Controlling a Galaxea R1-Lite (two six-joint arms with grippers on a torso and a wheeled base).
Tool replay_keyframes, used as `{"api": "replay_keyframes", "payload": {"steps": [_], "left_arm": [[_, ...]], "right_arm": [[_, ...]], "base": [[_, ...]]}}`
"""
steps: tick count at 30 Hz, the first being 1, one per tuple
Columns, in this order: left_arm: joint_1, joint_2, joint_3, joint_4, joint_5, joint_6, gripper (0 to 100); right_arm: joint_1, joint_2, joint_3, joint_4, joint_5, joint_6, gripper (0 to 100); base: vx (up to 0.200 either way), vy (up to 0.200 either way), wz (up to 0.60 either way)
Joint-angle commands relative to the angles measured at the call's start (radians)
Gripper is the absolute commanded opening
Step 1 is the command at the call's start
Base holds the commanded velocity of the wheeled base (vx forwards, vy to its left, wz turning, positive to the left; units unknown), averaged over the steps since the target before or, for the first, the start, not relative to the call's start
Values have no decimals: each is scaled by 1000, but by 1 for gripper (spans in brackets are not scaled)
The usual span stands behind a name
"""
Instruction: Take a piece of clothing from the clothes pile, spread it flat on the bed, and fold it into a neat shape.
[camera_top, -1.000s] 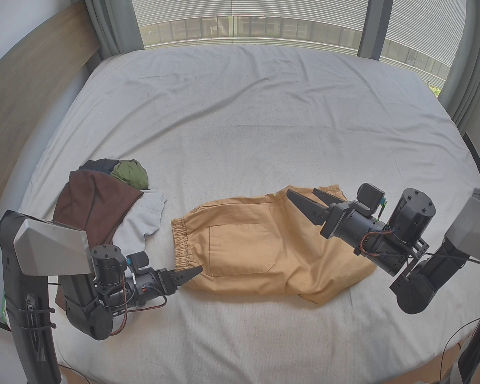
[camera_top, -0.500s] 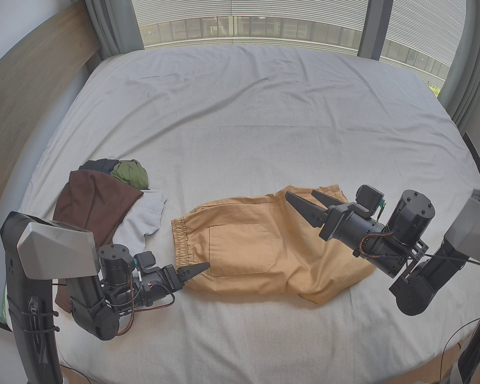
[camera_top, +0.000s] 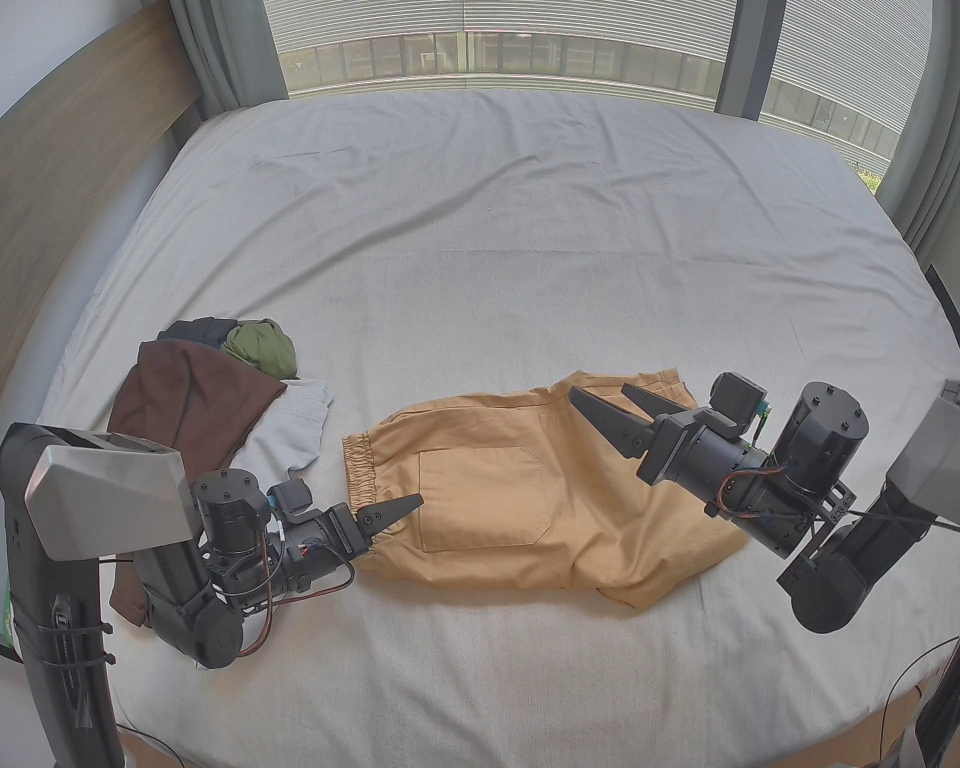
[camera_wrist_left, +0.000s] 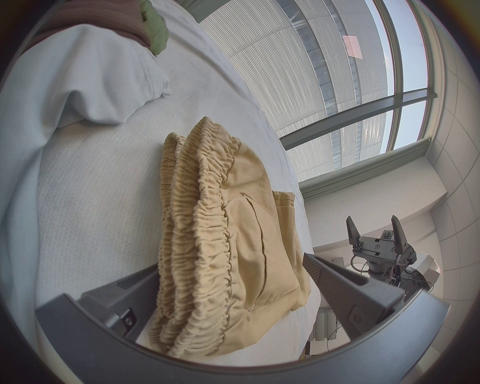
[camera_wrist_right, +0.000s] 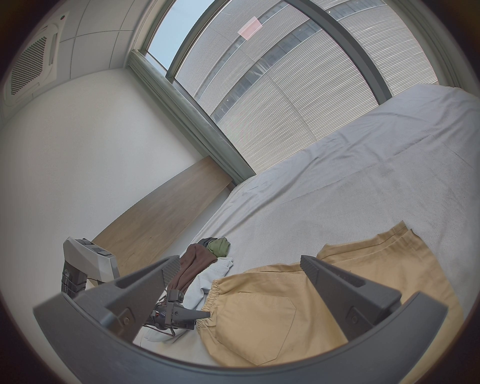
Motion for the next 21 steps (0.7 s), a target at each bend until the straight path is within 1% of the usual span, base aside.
{"api": "replay_keyframes", "payload": {"steps": [1,8,9,16,17,19,21], "left_arm": [[-3,6,-16,-2,0,-1,100],[-4,18,-21,-2,8,-13,100],[-6,21,-27,-2,19,-18,0],[5,21,-59,-2,65,-19,0],[9,14,-62,-2,94,-15,0],[11,-6,-59,0,126,-13,0],[14,-31,-47,0,140,-2,0]], "right_arm": [[0,6,2,-2,1,0,100],[0,14,2,-4,1,-1,100],[-1,14,2,-4,1,-1,100],[-7,14,2,-4,1,-1,100],[-9,15,2,-4,1,-1,100],[-9,20,0,-4,1,-1,100],[-10,24,2,-4,-1,-3,100]], "base": [[0,0,0],[0,0,0],[0,0,0],[0,0,0],[0,0,0],[0,0,0],[0,0,0]]}}
